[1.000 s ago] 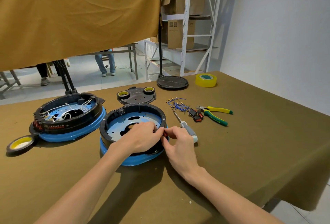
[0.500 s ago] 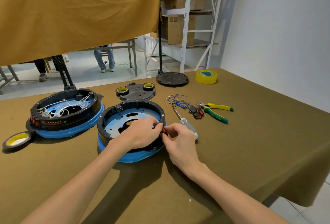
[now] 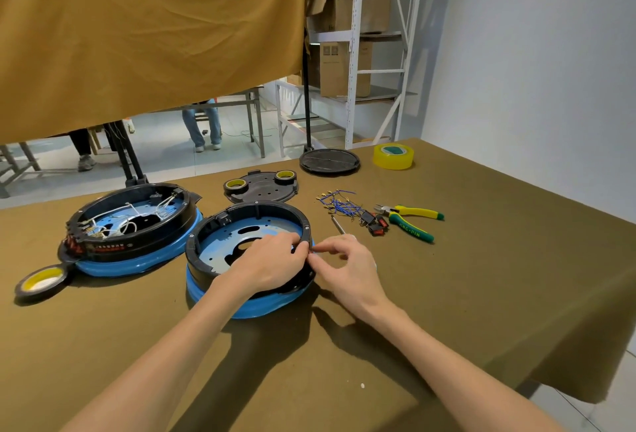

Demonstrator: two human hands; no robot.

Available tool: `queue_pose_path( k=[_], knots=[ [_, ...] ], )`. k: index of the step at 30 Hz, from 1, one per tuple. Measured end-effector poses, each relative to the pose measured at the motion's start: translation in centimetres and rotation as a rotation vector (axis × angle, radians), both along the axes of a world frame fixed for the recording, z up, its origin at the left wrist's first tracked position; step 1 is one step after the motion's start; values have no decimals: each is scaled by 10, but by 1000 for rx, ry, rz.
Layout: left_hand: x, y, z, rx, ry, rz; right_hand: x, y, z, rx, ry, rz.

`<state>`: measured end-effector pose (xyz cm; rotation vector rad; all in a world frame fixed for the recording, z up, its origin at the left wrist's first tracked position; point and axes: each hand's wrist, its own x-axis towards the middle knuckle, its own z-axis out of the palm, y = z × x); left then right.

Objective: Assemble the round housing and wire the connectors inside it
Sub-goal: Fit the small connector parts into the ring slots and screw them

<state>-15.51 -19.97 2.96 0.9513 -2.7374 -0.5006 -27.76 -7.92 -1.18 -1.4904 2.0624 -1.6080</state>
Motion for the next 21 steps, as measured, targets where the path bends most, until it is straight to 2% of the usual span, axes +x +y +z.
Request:
queue_pose_path(
  k=[3,5,8,10,11,12,14,16,19,21],
  knots=[
    [1,-1,1,2,-17,10,-33,-1,3,62,129,-297],
    [0,-2,2,47,-32,18,-46,-7,4,311,322,-454],
    [0,-3,3,111,-50,34,-49,-22,10,721,431,-352],
    [0,-3,4,146,-67,39,-52,-26,17,774,382,-284],
    [0,-3,4,161,-78,39,-54,-25,22,704,225,-246],
    [-1,-4,5,172,-91,34,-55,-23,26,588,-23,-207],
    [-2,-3,6,167,-121,12,-46,-15,33,264,-576,-100],
    [-2,-1,7,144,-137,-15,-37,-11,41,-53,-959,-12],
    [-2,0,6,141,-136,-37,-26,-18,49,-351,-1264,75],
    [-1,-2,6,172,-111,-33,-14,-29,48,-451,-1314,-26]
  ],
)
